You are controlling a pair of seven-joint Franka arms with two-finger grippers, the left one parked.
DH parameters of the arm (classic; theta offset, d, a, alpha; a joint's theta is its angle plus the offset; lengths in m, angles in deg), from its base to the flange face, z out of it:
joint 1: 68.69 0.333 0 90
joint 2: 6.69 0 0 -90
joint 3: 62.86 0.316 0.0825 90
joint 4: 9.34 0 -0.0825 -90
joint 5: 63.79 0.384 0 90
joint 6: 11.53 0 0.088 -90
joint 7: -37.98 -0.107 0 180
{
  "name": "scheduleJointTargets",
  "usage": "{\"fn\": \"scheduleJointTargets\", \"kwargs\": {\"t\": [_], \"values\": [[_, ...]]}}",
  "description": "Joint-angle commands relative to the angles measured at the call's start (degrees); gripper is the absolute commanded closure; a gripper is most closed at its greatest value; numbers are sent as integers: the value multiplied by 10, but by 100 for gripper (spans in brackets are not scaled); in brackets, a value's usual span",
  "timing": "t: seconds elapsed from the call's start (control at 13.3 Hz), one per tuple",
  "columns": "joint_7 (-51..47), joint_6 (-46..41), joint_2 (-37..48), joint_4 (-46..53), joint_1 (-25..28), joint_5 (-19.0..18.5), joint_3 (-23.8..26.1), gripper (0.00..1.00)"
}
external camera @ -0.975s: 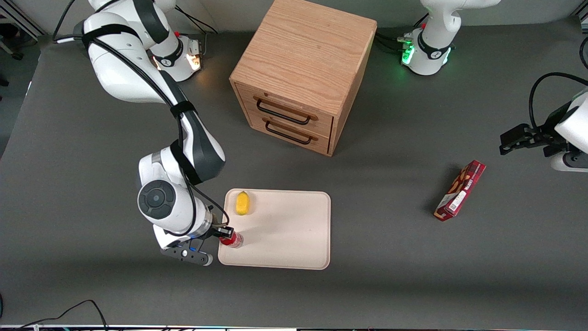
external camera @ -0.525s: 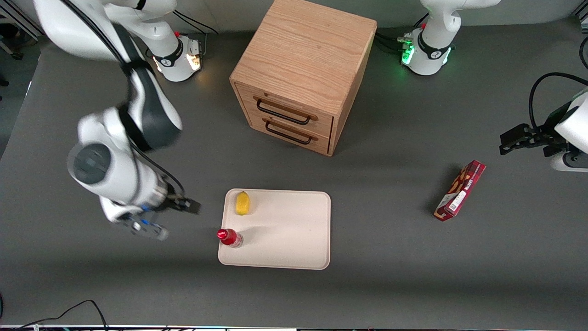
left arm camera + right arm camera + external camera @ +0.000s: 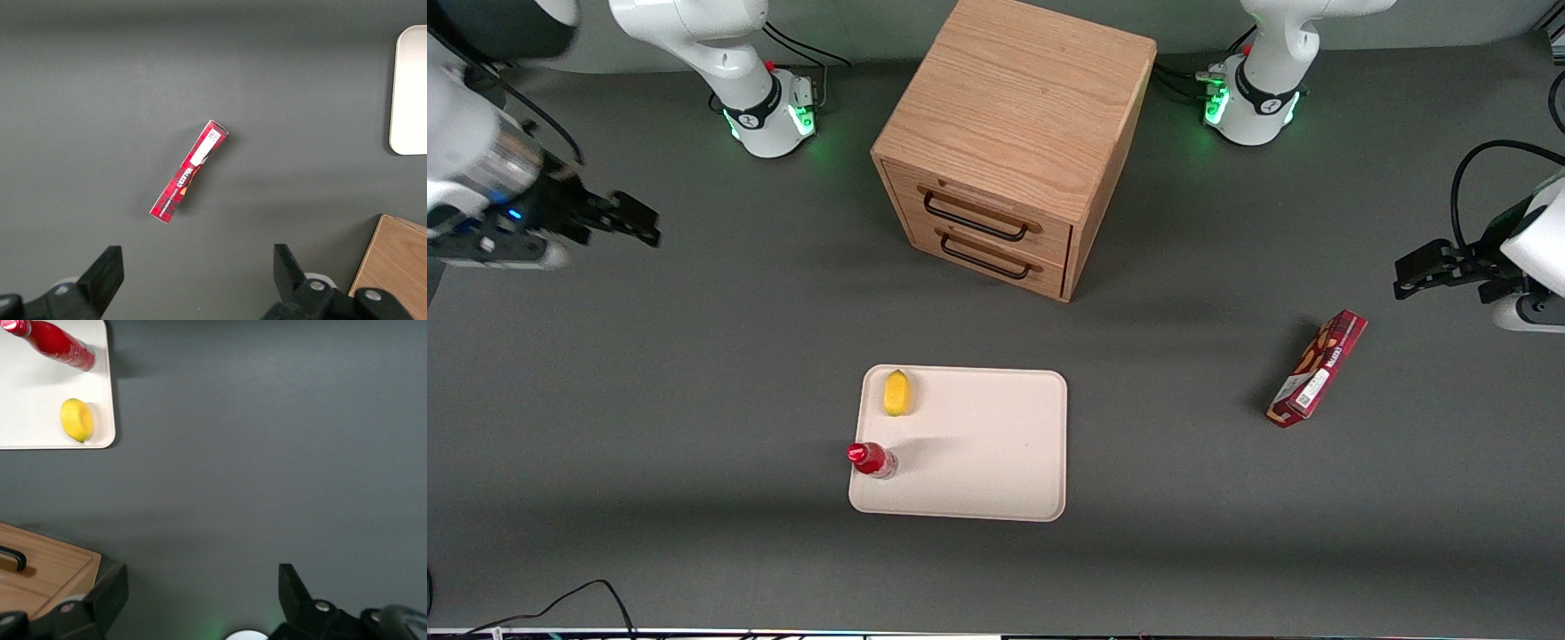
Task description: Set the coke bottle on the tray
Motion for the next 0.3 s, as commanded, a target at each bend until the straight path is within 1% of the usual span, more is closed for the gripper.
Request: {"fn": "scheduleJointTargets", "kwargs": {"t": [0.0, 0.07, 0.22], "values": [[11, -7, 13, -10, -1, 30, -13, 0], [12, -7, 10, -5, 0, 35, -15, 0], [16, -7, 8, -1, 1, 30, -14, 0]]}}
